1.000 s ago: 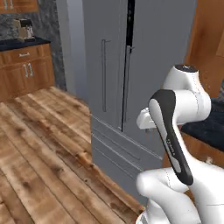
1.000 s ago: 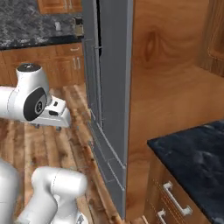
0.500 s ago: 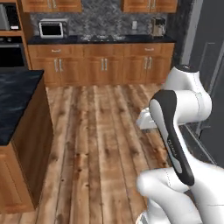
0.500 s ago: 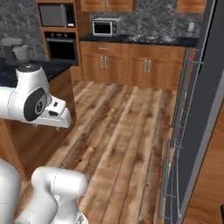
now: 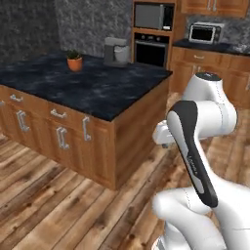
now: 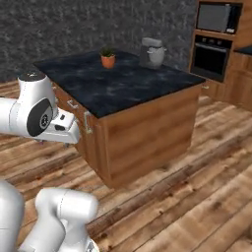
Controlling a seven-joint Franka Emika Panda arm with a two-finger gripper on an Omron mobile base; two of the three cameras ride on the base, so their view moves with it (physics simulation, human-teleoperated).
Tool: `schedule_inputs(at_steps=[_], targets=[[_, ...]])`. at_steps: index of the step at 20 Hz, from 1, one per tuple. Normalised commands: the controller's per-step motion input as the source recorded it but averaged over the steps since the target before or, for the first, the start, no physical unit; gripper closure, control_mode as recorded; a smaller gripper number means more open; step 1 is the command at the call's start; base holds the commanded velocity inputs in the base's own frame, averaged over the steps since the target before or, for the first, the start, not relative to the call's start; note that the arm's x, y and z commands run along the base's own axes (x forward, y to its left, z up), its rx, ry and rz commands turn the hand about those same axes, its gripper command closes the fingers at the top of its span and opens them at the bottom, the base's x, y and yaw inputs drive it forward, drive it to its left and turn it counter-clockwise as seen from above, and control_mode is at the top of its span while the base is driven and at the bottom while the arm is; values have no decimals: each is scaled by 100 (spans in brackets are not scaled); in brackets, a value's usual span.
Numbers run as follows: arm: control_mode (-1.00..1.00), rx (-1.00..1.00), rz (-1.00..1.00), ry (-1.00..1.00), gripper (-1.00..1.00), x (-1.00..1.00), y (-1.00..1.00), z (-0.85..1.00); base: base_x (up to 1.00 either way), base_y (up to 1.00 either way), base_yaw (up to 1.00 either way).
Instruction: Navigate to the sink.
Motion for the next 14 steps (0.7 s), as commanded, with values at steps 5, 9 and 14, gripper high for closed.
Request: schedule_inputs(at_steps=[5,9,14], targets=[[100,0,0,0,-100,0,0,0,19,8,100],[100,0,0,0,-100,0,0,0,21,2,100],[100,0,0,0,-100,0,0,0,35,0,100]])
